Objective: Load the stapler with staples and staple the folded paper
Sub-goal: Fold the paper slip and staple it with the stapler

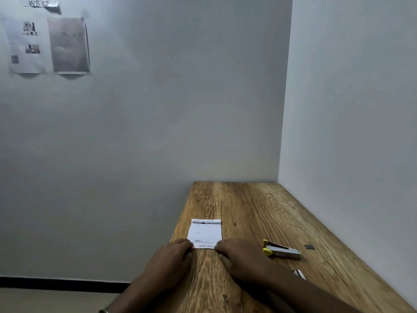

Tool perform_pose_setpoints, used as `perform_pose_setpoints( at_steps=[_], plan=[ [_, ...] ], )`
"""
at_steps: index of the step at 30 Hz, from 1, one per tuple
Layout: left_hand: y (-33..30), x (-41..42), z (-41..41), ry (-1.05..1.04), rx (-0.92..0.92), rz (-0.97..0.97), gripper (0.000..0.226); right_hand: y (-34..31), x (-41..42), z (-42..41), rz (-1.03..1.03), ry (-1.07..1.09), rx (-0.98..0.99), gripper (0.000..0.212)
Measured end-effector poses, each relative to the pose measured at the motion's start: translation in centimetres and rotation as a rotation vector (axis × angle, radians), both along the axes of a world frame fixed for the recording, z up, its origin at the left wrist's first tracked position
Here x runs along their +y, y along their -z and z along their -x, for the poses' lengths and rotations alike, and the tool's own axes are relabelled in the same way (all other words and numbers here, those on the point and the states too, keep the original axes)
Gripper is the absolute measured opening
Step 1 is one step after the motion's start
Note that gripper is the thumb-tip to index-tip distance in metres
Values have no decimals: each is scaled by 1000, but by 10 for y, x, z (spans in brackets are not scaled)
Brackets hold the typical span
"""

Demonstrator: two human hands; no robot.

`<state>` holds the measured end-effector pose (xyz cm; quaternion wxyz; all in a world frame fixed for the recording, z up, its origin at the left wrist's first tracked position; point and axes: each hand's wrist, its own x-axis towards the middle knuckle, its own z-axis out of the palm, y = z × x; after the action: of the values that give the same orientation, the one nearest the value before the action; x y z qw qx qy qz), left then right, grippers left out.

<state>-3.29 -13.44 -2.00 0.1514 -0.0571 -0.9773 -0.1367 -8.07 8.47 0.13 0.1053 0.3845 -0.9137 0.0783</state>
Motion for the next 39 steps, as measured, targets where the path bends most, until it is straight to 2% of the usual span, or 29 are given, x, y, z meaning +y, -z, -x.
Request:
perform_pose_setpoints(
  at_steps=[10,14,26,29,33,39],
  plan=[
    [-19,2,65,-76,-163,169,41,-12,-21,60,-26,118,-102,25],
    [-19,-3,95,-112,-171,201,40,-17,-32,90,-50,147,-147,25],
    [-17,-28,197,-178,-250,144,50,-16,-67,187,-93,123,-253,31],
    [-14,-34,220,-190,-245,136,52,-14,-78,207,-100,141,-273,37],
    [-11,-41,245,-197,-241,124,53,-9,-90,229,-158,178,-269,57],
    [-11,-49,277,-202,-277,141,56,-2,-102,262,-222,227,-288,67]
  ],
)
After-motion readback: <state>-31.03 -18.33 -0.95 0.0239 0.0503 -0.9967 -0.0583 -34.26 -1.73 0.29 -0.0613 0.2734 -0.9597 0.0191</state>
